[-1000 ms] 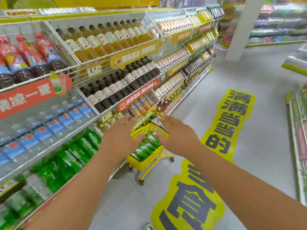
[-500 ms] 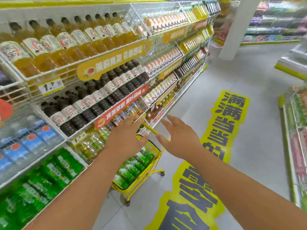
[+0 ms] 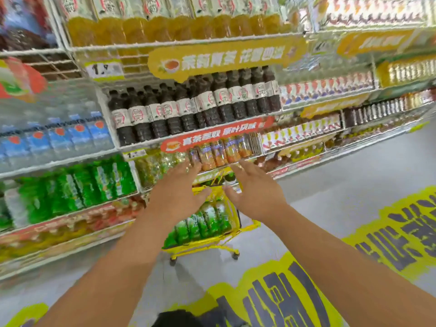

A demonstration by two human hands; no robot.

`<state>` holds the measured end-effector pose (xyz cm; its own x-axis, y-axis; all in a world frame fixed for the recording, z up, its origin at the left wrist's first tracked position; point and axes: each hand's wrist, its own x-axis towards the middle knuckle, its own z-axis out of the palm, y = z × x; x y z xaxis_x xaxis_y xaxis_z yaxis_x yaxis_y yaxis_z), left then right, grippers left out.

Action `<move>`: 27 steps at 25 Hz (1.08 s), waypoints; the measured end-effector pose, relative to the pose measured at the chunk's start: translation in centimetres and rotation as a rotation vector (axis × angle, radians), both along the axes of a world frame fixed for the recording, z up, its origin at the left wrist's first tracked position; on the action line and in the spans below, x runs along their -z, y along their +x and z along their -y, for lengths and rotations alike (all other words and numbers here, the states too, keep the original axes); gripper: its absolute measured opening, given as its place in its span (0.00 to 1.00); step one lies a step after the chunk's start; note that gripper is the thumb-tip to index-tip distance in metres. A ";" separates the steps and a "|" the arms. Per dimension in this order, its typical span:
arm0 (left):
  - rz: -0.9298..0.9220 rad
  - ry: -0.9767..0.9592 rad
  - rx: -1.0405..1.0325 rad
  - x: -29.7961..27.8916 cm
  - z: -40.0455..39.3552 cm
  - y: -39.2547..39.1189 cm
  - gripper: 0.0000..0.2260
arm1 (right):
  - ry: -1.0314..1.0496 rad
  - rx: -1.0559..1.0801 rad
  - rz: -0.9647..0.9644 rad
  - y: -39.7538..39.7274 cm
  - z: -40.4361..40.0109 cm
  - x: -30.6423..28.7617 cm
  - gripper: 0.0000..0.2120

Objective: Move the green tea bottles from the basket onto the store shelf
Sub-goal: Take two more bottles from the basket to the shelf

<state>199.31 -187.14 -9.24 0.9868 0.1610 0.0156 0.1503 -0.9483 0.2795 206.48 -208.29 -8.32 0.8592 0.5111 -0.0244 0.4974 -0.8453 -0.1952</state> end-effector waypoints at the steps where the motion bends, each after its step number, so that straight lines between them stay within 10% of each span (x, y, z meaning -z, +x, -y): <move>1: -0.005 -0.006 -0.047 0.4 -0.4 -0.3 0.34 | 0.001 -0.036 -0.014 0.7 -0.6 0.5 0.35; 15: -0.218 0.006 -0.261 14.1 -7.5 3.4 0.35 | -0.043 -0.145 -0.212 8.6 -8.9 13.9 0.40; 27: -0.414 0.034 -0.301 38.0 -8.6 7.9 0.35 | -0.209 -0.261 -0.355 16.2 -10.0 39.1 0.35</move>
<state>207.20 -178.57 -47.24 0.8214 0.4448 -0.3570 0.5094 -0.8537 0.1083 222.70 -198.28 -47.43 0.6228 0.6618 -0.4173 0.6318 -0.7400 -0.2308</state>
